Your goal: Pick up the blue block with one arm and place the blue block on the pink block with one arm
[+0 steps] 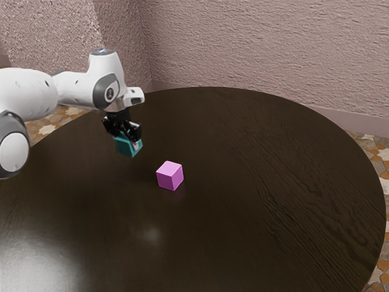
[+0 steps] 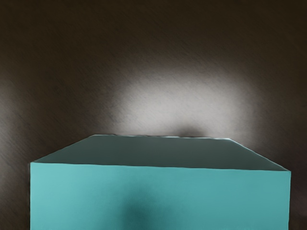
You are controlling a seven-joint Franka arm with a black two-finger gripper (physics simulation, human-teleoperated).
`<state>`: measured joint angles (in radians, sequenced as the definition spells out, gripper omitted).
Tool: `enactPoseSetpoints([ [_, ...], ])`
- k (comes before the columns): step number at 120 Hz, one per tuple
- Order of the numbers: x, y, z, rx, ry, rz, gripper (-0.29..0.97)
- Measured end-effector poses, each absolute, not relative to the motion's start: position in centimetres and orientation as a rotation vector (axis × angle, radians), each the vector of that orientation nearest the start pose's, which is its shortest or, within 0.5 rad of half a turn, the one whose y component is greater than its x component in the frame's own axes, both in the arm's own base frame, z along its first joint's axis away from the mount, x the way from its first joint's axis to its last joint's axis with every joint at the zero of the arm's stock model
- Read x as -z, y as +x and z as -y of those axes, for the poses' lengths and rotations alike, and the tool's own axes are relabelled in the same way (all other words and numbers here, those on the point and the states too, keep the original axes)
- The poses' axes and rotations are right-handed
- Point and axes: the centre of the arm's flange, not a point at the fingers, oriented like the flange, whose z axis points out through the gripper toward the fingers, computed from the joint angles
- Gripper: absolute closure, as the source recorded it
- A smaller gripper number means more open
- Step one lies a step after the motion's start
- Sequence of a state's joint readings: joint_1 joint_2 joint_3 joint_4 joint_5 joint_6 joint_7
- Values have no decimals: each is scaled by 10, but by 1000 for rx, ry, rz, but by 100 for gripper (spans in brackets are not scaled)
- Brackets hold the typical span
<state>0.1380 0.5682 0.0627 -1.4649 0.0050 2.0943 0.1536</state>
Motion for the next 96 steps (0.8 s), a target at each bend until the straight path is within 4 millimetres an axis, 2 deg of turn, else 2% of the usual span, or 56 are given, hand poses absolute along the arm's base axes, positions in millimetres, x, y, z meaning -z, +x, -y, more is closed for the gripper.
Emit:
enactPoseSetpoints([
  [15, -381, 697, -112, 116, -3104, 40, 33],
  [38, -408, 691, -76, 141, -3115, 2, 34],
  [60, -404, 684, -64, 65, -3162, 34, 34],
  [80, -397, 682, -42, 4, -3176, 8, 34],
  [86, -392, 679, -40, -21, -3177, 9, 34],
  [96, -402, 676, -43, -20, -3172, 21, 34],
])
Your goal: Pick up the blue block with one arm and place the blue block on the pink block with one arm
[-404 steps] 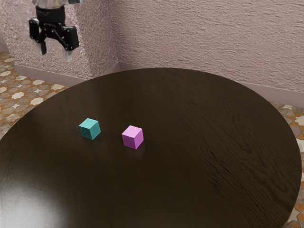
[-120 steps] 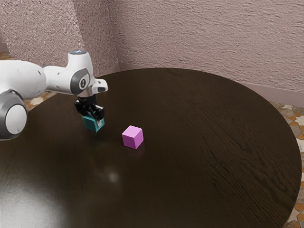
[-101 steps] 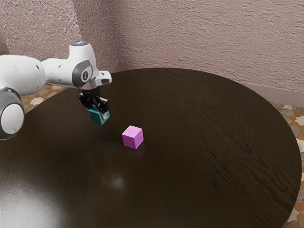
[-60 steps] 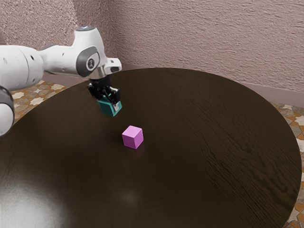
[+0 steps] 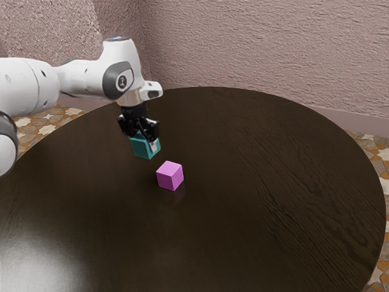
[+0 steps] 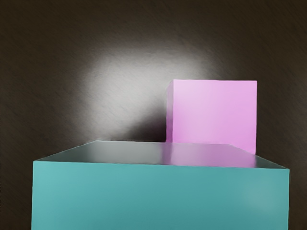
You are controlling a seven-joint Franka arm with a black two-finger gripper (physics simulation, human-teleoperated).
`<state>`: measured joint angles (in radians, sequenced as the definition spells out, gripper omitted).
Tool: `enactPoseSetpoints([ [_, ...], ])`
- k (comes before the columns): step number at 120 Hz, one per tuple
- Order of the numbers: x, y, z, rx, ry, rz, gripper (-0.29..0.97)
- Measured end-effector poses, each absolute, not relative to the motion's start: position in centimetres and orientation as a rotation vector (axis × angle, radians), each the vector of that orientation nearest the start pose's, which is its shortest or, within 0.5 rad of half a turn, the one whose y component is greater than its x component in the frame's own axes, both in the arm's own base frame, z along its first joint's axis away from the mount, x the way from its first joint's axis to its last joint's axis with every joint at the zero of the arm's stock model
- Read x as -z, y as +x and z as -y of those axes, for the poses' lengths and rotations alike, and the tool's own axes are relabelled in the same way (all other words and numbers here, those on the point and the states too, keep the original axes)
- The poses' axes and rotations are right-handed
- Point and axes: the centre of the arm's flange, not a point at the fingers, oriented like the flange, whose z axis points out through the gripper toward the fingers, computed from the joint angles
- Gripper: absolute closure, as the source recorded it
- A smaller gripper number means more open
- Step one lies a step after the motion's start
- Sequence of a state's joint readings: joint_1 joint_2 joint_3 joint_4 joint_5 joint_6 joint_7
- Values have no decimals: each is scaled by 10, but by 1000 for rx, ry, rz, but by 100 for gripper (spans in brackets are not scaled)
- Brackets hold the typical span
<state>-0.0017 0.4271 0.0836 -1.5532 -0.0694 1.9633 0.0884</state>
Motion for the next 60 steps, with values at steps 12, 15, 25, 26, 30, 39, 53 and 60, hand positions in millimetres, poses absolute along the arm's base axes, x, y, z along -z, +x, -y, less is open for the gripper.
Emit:
enactPoseSetpoints([
  [12, -395, 678, -32, -47, -3171, 0, 34],
  [15, -390, 681, -30, -55, -3171, -3, 34],
  [25, -379, 688, -32, -74, -3169, 6, 34],
  [26, -378, 689, -33, -75, -3169, 8, 34],
  [30, -373, 694, -35, -78, -3168, 13, 34],
  [39, -362, 704, -36, -83, -3164, 17, 34],
  [53, -349, 717, -32, -83, -3164, 10, 34],
  [60, -346, 719, -28, -85, -3165, 3, 34],
])
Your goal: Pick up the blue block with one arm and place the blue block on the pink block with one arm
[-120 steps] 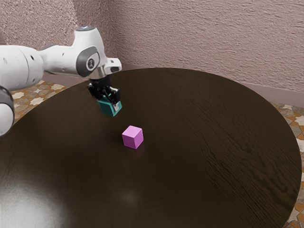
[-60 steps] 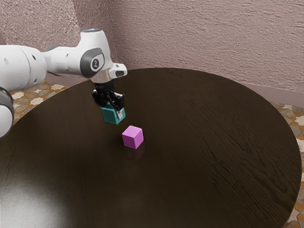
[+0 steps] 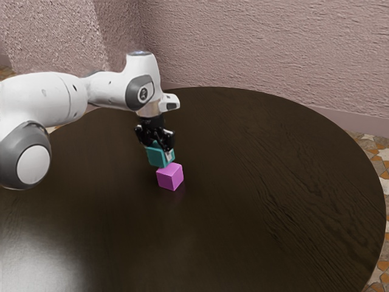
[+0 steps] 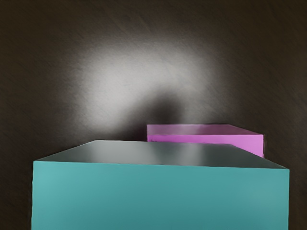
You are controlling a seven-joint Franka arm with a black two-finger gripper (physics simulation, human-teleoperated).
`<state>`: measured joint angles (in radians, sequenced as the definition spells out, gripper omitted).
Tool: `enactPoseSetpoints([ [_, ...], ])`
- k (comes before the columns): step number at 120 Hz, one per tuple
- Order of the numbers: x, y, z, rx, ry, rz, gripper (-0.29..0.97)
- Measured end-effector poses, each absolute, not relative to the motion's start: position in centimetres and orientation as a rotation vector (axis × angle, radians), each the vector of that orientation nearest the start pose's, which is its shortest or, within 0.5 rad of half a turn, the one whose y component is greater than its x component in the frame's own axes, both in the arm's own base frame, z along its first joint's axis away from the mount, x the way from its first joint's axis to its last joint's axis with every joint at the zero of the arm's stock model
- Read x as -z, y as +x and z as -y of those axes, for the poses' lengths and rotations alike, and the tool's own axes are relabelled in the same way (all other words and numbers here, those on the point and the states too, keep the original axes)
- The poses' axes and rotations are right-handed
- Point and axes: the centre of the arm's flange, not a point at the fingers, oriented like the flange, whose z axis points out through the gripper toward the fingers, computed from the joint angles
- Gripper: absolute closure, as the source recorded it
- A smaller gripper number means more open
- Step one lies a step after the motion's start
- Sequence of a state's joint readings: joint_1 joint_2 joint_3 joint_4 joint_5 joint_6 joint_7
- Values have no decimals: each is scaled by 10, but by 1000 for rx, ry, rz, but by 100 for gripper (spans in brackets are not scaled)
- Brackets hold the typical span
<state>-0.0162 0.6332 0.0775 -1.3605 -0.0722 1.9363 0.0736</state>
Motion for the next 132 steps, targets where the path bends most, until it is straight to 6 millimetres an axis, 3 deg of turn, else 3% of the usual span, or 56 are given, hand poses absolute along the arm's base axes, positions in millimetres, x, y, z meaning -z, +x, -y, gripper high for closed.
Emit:
enactPoseSetpoints([
  [41, -338, 721, 2, -101, -3167, -41, 34],
  [72, -333, 720, 1, -117, -3166, -31, 13],
  [92, -361, 719, -2, -64, -3149, -41, 6],
  [98, -378, 717, 0, -38, -3137, -55, 5],
  [106, -418, 711, 5, 27, -3121, -81, 3],
  [118, -516, 681, 29, 160, -3069, -164, 2],
  [125, -581, 649, 32, 227, -3038, -182, 2],
  [132, -630, 617, 33, 267, -3008, -194, 1],
])
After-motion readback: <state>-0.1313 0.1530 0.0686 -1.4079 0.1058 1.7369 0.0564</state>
